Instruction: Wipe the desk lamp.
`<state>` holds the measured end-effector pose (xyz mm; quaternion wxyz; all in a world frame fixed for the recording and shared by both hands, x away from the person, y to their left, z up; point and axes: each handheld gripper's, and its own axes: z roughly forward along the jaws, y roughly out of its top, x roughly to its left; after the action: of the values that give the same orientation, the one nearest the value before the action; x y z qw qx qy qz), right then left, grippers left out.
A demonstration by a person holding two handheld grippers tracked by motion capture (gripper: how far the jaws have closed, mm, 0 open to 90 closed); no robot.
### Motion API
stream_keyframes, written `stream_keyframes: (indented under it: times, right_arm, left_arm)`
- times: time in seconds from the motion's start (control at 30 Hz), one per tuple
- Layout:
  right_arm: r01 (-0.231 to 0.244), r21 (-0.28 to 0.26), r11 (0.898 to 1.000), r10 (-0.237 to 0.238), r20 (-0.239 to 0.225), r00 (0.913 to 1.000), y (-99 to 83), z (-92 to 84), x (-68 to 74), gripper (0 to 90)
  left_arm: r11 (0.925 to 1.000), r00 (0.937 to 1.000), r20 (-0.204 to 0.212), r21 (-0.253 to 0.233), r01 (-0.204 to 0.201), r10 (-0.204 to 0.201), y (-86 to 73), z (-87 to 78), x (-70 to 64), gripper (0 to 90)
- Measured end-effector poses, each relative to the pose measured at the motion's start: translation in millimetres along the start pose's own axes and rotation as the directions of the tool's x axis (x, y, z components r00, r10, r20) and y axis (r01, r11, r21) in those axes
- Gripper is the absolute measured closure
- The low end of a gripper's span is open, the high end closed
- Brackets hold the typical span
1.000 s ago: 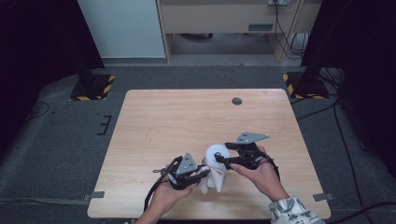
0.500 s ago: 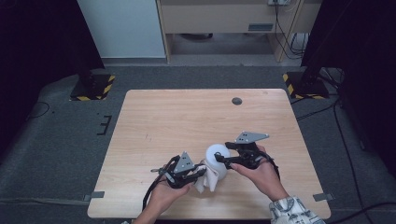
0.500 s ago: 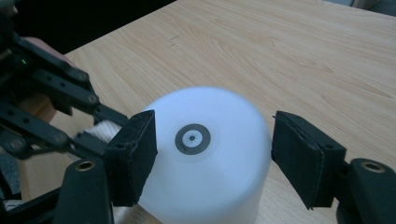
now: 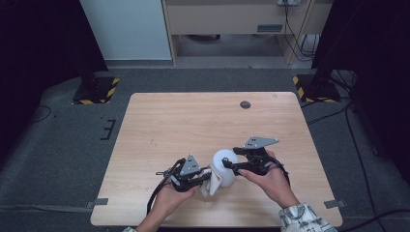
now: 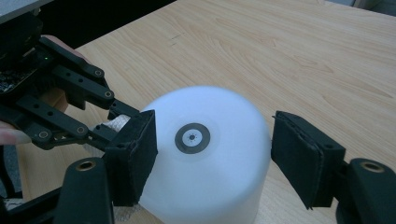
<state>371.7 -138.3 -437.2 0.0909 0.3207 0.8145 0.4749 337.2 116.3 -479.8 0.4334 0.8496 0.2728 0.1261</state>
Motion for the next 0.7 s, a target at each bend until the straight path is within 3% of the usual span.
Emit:
stream_keyframes:
  times: [0.17,0.37,0.43,0.7]
  right_arm:
    - [-0.006,-0.008,1.0,0.006,-0.003,1.0,-1.1,0.1,-1.4,32.0]
    - [-0.004,-0.004,1.0,0.004,-0.002,1.0,-0.6,-0.3,-1.1,32.2]
    - [-0.004,-0.003,1.0,0.004,0.001,1.0,-0.4,-0.5,-1.1,32.1]
    - [-0.009,-0.006,1.0,0.009,-0.002,1.0,-1.0,-0.6,-3.1,32.2]
  left_arm:
    - [0.9995,1.0,-0.008,-0.03,0.005,-0.005,4.8,-9.1,2.1,73.2]
    - [0.9975,0.9999,-0.011,-0.07,-0.009,0.008,24.7,-19.8,0.2,73.2]
    - [0.9978,0.9994,-0.021,-0.06,-0.027,0.026,30.3,-19.1,0.9,73.3]
    - [0.9995,1.0,-0.009,-0.031,-0.002,0.002,21.0,-8.1,12.2,73.3]
